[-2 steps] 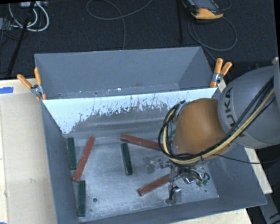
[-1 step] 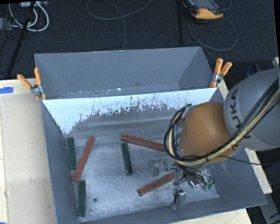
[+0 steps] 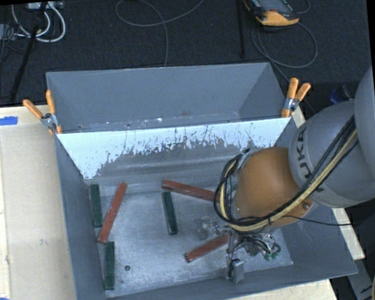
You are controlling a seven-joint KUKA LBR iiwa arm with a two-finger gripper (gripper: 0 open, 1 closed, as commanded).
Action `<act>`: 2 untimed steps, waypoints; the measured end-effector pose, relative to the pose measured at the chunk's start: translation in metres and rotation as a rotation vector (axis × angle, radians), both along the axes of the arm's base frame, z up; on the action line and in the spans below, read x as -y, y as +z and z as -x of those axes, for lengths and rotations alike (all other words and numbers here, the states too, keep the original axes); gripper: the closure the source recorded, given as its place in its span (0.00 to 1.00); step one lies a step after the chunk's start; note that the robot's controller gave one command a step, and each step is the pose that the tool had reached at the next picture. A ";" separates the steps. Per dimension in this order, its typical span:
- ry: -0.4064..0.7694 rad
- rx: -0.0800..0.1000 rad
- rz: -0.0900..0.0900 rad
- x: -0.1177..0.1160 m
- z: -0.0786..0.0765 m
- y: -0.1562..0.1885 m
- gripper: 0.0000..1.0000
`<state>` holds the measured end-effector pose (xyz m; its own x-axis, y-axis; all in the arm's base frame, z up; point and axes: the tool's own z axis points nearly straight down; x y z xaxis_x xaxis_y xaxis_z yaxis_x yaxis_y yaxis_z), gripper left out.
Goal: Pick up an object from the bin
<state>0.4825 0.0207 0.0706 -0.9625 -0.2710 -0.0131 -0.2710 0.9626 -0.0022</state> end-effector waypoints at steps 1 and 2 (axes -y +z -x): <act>0.002 -0.005 0.001 0.000 -0.002 0.001 0.00; 0.003 -0.014 0.001 0.000 0.000 -0.001 1.00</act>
Offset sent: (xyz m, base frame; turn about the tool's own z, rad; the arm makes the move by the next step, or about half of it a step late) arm 0.0000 0.0000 0.0000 0.0000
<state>0.4823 0.0211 0.0699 -0.9618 -0.2737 0.0010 -0.2737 0.9618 0.0006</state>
